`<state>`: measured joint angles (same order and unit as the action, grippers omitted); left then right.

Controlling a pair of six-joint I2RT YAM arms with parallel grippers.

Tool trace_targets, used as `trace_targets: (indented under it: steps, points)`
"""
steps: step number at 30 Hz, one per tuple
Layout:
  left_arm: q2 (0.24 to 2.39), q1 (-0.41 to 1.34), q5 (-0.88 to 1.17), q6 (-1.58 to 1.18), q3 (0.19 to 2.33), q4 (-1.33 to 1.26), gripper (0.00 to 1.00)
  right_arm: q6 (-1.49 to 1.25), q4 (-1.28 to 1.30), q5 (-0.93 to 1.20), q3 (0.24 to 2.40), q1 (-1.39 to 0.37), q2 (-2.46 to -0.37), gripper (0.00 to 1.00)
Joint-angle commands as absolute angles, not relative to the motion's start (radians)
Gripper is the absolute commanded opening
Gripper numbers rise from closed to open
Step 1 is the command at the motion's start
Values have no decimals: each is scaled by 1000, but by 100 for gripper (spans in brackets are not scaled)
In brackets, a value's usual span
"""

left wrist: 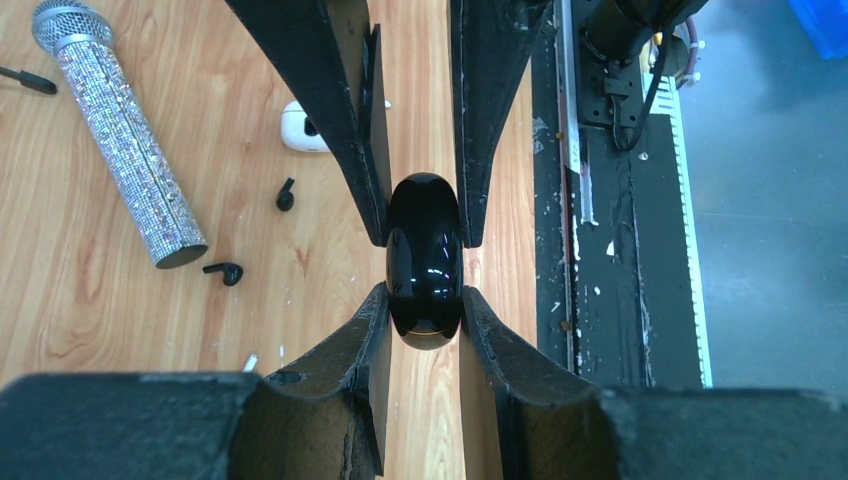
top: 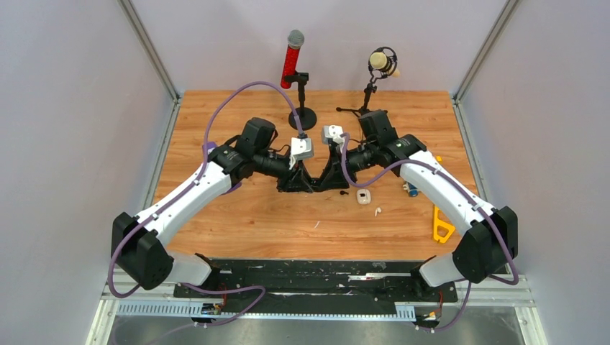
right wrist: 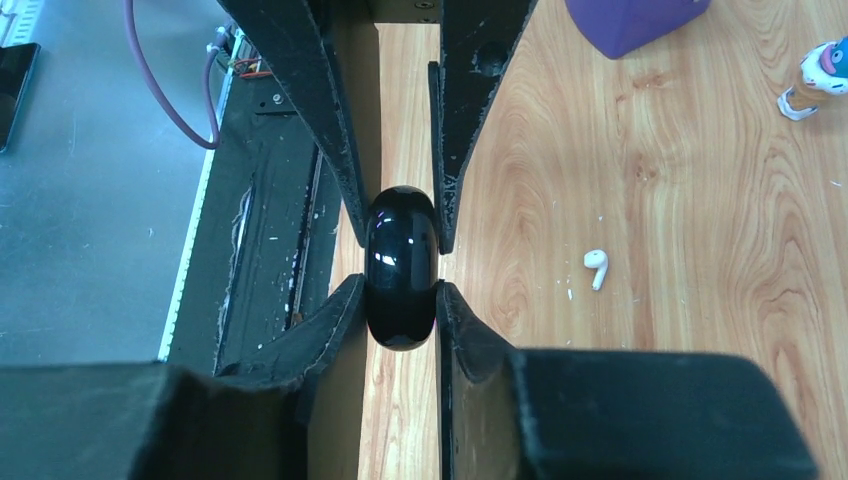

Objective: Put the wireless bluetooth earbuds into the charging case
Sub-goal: Pass from the left arm to the right, then pass from the right arm to the left

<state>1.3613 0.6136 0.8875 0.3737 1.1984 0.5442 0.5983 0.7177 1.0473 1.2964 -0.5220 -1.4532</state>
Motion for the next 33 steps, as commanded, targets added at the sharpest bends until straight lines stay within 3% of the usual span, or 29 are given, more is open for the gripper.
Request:
trace_targets:
  steps: [1,3,8,12,23,33]
  points:
    - [1320,626,910,403,1238,534,24,634,718,1050,1319,-528,-1454,14]
    - [1319,626,909,403,1237,533,29,634,719,1052,1322,-528,-1444,9]
    - [1299,610,910,354,1232,496,83,625,716,1066,1330,-527,-1398,7]
    - [1263,533,982,257,1226,403,98,588,694,1058,1335,-521,-1340,6]
    - [1296,484,1179,79,1248,285,100,156,150,1099,1175,-503,-1214,4]
    - [1294,484,1250,19,1213,211,96,15,-40,1115,1136,-503,-1269,4]
